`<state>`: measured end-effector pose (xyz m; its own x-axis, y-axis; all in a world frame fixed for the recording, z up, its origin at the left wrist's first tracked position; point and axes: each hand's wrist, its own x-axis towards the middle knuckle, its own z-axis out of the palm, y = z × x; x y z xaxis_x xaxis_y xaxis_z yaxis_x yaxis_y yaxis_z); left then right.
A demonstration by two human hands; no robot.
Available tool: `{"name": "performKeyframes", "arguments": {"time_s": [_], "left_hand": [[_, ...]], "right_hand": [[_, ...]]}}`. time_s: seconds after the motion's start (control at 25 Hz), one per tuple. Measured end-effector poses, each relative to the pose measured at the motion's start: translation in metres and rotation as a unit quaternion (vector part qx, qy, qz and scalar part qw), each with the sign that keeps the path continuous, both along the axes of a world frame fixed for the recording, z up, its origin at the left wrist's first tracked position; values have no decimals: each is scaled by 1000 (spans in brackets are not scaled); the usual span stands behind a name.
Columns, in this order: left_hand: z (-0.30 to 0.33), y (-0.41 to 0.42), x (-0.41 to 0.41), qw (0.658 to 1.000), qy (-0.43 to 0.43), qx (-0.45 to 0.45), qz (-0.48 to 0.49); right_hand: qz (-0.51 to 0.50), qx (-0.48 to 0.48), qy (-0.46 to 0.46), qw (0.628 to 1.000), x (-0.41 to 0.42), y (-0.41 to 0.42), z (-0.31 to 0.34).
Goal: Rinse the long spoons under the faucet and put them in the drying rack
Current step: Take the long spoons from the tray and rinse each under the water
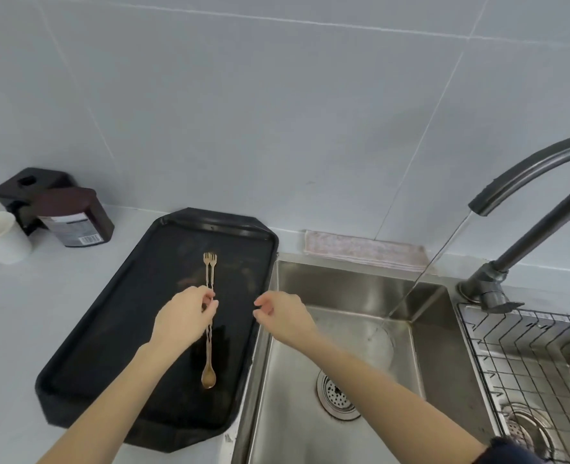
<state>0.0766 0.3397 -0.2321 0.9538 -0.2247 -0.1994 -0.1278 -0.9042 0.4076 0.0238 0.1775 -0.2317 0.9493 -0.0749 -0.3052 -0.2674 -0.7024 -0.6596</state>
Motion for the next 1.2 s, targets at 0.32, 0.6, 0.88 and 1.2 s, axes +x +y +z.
{"name": "performKeyframes", "arguments": {"time_s": [0.32,0.6,0.88,1.2], "left_hand": [[-37,9,11,997,57,6,52],[-52,5,18,995,60,38,71],[-55,-5,27,982,75,170,47],[-47,-3,23,978,163,40,124]], "right_hand": [[16,-6,63,998,21,50,-31],[43,-80,87,992,24,73,-46],[56,-109,60,991,21,83,-48],[20,-55,112,992,24,74,-40]]}}
